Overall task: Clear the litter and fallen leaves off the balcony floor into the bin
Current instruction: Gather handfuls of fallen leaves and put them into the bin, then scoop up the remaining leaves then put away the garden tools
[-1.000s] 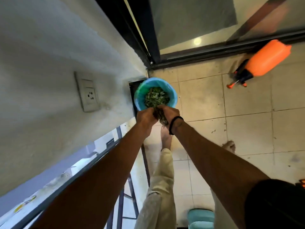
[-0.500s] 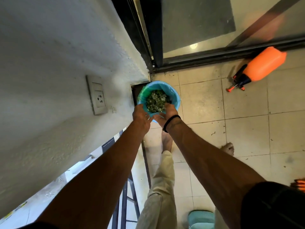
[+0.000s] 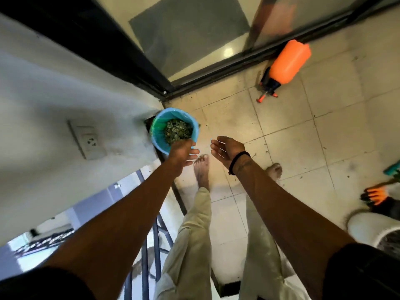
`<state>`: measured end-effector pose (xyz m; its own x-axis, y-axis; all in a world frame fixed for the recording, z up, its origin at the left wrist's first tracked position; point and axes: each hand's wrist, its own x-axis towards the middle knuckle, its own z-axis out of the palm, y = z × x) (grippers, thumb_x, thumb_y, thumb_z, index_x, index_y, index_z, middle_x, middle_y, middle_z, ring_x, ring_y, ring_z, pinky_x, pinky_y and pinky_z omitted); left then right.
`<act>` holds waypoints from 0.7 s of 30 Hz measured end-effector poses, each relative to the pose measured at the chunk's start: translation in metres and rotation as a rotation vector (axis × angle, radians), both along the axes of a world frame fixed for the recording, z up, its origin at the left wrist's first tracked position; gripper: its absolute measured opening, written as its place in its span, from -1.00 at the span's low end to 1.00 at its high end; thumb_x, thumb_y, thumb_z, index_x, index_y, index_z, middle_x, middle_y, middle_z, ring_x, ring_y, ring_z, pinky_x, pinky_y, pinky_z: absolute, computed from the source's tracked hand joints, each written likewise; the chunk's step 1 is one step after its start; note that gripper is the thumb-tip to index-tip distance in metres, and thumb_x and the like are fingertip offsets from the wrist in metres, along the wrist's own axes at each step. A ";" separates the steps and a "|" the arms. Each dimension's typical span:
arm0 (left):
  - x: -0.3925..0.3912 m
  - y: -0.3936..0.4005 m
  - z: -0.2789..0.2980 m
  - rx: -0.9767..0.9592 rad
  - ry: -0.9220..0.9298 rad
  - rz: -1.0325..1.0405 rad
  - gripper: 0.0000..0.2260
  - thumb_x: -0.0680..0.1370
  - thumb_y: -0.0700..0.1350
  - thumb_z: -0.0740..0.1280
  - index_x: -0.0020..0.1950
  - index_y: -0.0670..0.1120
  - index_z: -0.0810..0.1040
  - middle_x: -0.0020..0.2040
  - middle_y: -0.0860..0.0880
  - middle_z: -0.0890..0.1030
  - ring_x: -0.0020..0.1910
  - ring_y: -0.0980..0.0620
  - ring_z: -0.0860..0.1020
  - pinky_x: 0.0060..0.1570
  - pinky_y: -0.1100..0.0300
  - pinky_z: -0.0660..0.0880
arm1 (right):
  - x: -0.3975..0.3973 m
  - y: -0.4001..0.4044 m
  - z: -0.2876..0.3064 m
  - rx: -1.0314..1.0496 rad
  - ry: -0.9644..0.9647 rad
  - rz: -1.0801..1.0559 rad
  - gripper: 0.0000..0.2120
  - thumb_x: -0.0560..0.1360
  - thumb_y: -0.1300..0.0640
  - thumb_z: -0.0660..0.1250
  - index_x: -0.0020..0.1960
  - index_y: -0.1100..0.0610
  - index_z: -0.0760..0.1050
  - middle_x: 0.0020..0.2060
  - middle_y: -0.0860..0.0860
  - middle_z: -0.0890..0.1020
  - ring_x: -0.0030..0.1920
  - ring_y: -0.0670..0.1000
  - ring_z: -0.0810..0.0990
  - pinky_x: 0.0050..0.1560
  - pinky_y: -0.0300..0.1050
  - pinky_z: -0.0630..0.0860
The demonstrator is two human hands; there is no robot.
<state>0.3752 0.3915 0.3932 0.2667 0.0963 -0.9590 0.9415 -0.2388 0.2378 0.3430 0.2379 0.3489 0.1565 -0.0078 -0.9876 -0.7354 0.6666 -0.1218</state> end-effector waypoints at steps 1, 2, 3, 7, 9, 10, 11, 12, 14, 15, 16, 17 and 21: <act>-0.004 -0.034 0.004 -0.004 -0.007 -0.055 -0.84 0.69 -0.03 0.16 0.11 -0.04 0.50 -0.13 -0.03 0.61 -0.26 0.05 0.53 -0.29 0.25 0.43 | -0.014 -0.035 0.001 -0.005 0.006 -0.033 -0.90 0.64 0.17 0.26 0.01 0.15 0.53 -0.18 0.07 0.67 -0.28 -0.02 0.62 -0.30 -0.17 0.62; -0.005 -0.052 0.005 0.002 -0.011 -0.101 -0.84 0.70 -0.02 0.17 0.11 -0.05 0.50 -0.13 -0.04 0.61 -0.27 0.05 0.53 -0.35 0.28 0.44 | -0.024 -0.054 0.001 -0.011 0.011 -0.059 -0.89 0.64 0.16 0.26 0.01 0.15 0.54 -0.16 0.08 0.67 -0.28 -0.01 0.63 -0.31 -0.17 0.62; -0.005 -0.058 0.005 0.004 -0.011 -0.110 -0.83 0.70 -0.02 0.18 0.09 -0.06 0.50 -0.14 -0.05 0.61 -0.29 0.04 0.52 -0.39 0.28 0.43 | -0.030 -0.061 0.004 -0.024 0.019 -0.072 -0.88 0.64 0.17 0.25 -0.01 0.15 0.54 -0.15 0.09 0.68 -0.27 0.01 0.63 -0.29 -0.14 0.61; -0.017 -0.150 0.009 -0.041 0.030 -0.259 -0.83 0.67 0.00 0.24 -0.07 -0.02 0.50 -0.18 -0.07 0.60 -0.32 0.02 0.49 -0.30 0.21 0.31 | -0.074 -0.153 0.019 -0.063 0.036 -0.220 -0.83 0.66 0.17 0.21 -0.06 0.14 0.53 -0.15 0.11 0.66 -0.22 0.04 0.62 -0.18 -0.10 0.59; -0.026 -0.210 0.021 -0.086 0.040 -0.358 -0.81 0.66 0.02 0.24 -0.08 -0.02 0.50 -0.17 -0.06 0.60 -0.29 0.02 0.50 -0.27 0.21 0.27 | -0.101 -0.210 0.030 -0.083 0.054 -0.282 -0.84 0.65 0.15 0.23 -0.03 0.14 0.55 -0.15 0.09 0.67 -0.23 0.03 0.63 -0.20 -0.11 0.60; -0.029 -0.237 0.027 -0.105 0.039 -0.403 -0.82 0.65 0.02 0.25 -0.09 -0.02 0.51 -0.16 -0.07 0.59 -0.28 0.02 0.49 -0.27 0.21 0.26 | -0.112 -0.236 0.035 -0.094 0.068 -0.305 -0.86 0.64 0.15 0.25 0.01 0.17 0.57 -0.15 0.09 0.67 -0.26 0.02 0.63 -0.25 -0.12 0.61; -0.031 -0.260 0.033 -0.128 0.032 -0.440 -0.83 0.62 0.03 0.29 -0.10 -0.02 0.51 -0.16 -0.07 0.58 -0.29 0.02 0.47 -0.28 0.21 0.25 | -0.120 -0.258 0.041 -0.107 0.080 -0.332 -0.87 0.63 0.16 0.28 0.04 0.19 0.58 -0.15 0.10 0.68 -0.29 0.02 0.64 -0.31 -0.15 0.61; -0.034 -0.292 0.040 -0.146 0.030 -0.486 -0.84 0.58 0.04 0.34 -0.11 -0.02 0.51 -0.16 -0.08 0.58 -0.30 0.02 0.46 -0.30 0.21 0.24 | -0.130 -0.286 0.050 -0.130 0.084 -0.368 -0.88 0.62 0.18 0.29 0.05 0.20 0.58 -0.17 0.11 0.68 -0.31 0.03 0.63 -0.34 -0.17 0.60; -0.041 -0.354 0.051 -0.168 0.015 -0.586 -0.86 0.57 0.01 0.35 -0.09 -0.04 0.53 -0.12 -0.12 0.57 -0.30 0.02 0.45 -0.31 0.20 0.22 | -0.150 -0.339 0.069 -0.173 0.072 -0.458 -0.89 0.62 0.21 0.26 0.01 0.19 0.56 -0.18 0.12 0.67 -0.29 0.05 0.61 -0.29 -0.15 0.60; -0.043 -0.382 0.055 -0.180 0.003 -0.632 -0.88 0.60 -0.02 0.33 -0.07 -0.04 0.53 -0.10 -0.14 0.56 -0.29 0.01 0.43 -0.32 0.20 0.21 | -0.158 -0.363 0.077 -0.193 0.072 -0.499 -0.88 0.63 0.23 0.24 0.00 0.19 0.56 -0.17 0.14 0.67 -0.27 0.06 0.61 -0.22 -0.11 0.60; -0.045 -0.406 0.059 -0.195 -0.015 -0.670 -0.89 0.63 -0.04 0.30 -0.05 -0.05 0.53 -0.08 -0.16 0.53 -0.28 0.00 0.42 -0.33 0.20 0.20 | -0.165 -0.383 0.084 -0.215 0.076 -0.525 -0.86 0.63 0.24 0.22 0.01 0.20 0.56 -0.15 0.15 0.67 -0.26 0.08 0.61 -0.17 -0.08 0.61; -0.049 -0.436 0.066 -0.217 -0.025 -0.710 -0.89 0.64 -0.04 0.30 -0.03 -0.04 0.53 -0.07 -0.17 0.51 -0.28 0.00 0.40 -0.35 0.22 0.18 | -0.174 -0.407 0.095 -0.236 0.081 -0.558 -0.86 0.63 0.23 0.22 0.03 0.20 0.56 -0.14 0.16 0.68 -0.25 0.08 0.61 -0.15 -0.06 0.62; -0.058 -0.530 0.104 -0.283 -0.025 -0.873 -0.81 0.66 0.07 0.30 0.01 -0.04 0.55 -0.11 -0.12 0.62 -0.30 0.03 0.50 -0.29 0.24 0.28 | -0.201 -0.486 0.142 -0.270 0.084 -0.681 -0.88 0.63 0.18 0.28 0.01 0.20 0.57 -0.16 0.15 0.66 -0.29 0.06 0.60 -0.20 -0.07 0.60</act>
